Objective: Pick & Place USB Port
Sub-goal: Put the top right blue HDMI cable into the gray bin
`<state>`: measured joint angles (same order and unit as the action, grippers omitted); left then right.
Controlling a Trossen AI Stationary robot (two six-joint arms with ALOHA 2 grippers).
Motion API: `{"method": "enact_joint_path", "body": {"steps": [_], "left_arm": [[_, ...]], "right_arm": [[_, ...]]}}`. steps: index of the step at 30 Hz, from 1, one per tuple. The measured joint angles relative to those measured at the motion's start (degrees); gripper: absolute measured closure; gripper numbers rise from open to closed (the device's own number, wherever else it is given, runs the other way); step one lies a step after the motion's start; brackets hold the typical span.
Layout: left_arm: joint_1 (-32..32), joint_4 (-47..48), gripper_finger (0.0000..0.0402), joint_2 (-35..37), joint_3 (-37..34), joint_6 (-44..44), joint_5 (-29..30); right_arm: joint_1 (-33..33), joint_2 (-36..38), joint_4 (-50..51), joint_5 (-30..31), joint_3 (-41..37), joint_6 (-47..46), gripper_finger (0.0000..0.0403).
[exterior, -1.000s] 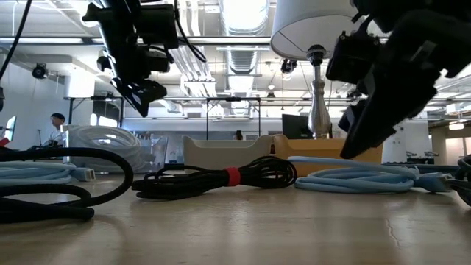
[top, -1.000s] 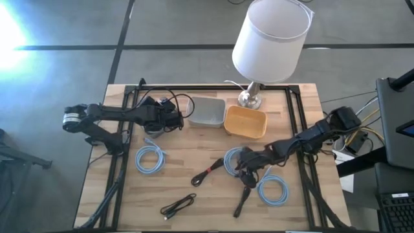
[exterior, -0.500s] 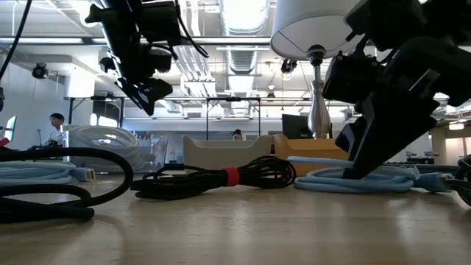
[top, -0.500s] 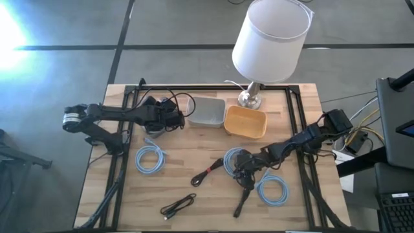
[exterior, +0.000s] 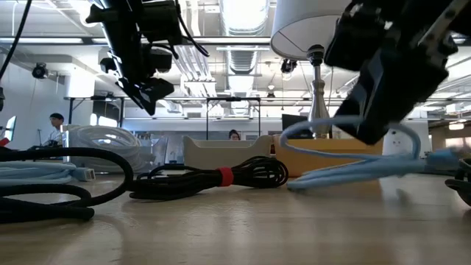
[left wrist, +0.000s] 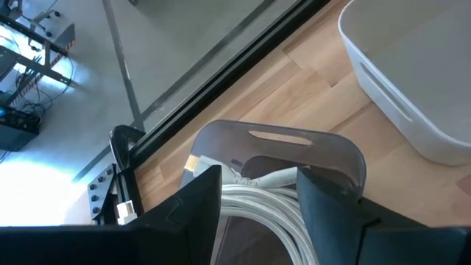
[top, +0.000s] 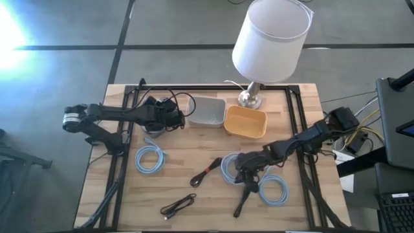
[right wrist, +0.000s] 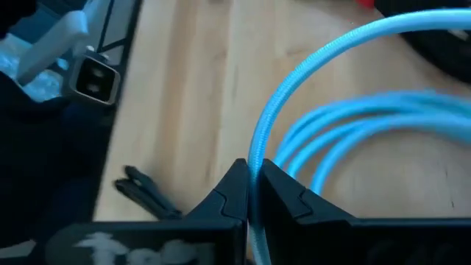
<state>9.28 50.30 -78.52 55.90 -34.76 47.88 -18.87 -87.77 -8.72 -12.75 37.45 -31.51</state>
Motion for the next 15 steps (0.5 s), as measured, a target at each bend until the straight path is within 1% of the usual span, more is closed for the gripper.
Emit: {"method": "enact_joint_path", "body": {"steps": [3,7,11,15], "left_arm": [[0.00,-0.03,0.0220,0.00,-0.06,-0.07,-0.04],[0.02,-0.12,0.0220,0.00,-0.70,0.17,-0.04],[0.00,0.02,0.0220,0.00,-0.98,0.21,-0.04],[-0.17,0.08,0.0220,0.00,-0.98,1.50,-0.39]], "right_arm": [[0.00,3.18,4.80,0.07,2.20,1.25,0.0388],[0.01,6.99,11.39,1.40,5.59,5.14,0.0389],[0.10,9.96,12.28,7.18,8.34,10.81,0.0389],[1.10,10.25,12.50,14.28,10.38,17.88,0.0389]]}}
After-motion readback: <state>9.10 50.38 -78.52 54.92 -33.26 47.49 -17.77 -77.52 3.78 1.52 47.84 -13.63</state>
